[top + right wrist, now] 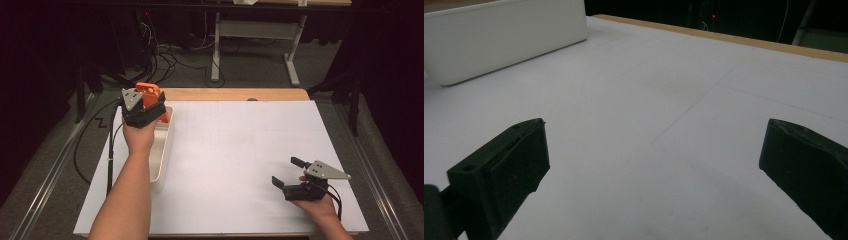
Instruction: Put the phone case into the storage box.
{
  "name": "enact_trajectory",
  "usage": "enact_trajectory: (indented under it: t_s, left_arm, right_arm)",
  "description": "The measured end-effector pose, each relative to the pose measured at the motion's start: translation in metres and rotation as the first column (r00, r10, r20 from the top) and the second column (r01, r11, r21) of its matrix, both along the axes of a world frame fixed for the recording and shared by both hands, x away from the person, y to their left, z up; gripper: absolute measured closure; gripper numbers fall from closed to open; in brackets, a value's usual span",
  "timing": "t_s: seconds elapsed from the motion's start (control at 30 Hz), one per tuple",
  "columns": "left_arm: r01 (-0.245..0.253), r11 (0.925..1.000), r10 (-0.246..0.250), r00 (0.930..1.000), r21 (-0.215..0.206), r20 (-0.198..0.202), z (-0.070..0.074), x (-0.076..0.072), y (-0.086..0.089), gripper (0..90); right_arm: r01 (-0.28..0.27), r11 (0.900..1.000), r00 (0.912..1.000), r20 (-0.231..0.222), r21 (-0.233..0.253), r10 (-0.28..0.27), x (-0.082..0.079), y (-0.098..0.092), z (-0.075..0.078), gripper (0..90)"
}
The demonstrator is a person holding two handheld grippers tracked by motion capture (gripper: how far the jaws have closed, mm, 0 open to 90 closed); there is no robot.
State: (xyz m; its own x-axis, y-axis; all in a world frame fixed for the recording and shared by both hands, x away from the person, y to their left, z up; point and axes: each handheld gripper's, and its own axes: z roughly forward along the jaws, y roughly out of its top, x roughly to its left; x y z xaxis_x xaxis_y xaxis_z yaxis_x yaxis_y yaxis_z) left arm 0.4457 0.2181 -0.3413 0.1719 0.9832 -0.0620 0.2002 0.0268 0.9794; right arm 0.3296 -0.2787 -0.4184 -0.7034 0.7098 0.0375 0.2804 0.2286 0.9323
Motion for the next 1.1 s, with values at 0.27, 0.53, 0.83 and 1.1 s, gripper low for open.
enact_trajectory:
  t_s: [0.27,0.53,0.83,1.1]
  left_arm:
    - [-0.024,0.9993,0.024,0.9995,0.03,-0.021,-0.008,0.006,-0.003,15.7]
    - [-0.007,0.9989,0.009,0.9996,0.045,-0.028,-0.012,0.008,-0.007,15.7]
    - [-0.011,0.9987,0.014,0.9988,0.05,-0.048,-0.014,0.008,-0.009,15.9]
    - [-0.021,0.9976,0.026,0.9966,0.066,-0.078,-0.018,0.01,-0.012,15.7]
  right_arm:
    - [-0.003,1.0,1.0,0.0,0.001,0.003,0.0,0.001,0.0,0.1]
    - [-0.008,1.0,1.0,-0.001,-0.002,0.008,0.0,0.002,-0.001,0.1]
    - [-0.013,1.0,0.9999,-0.007,-0.006,0.013,0.0,0.003,-0.002,0.1]
    - [-0.015,1.0,0.9999,-0.008,-0.007,0.015,0.001,0.004,-0.002,0.1]
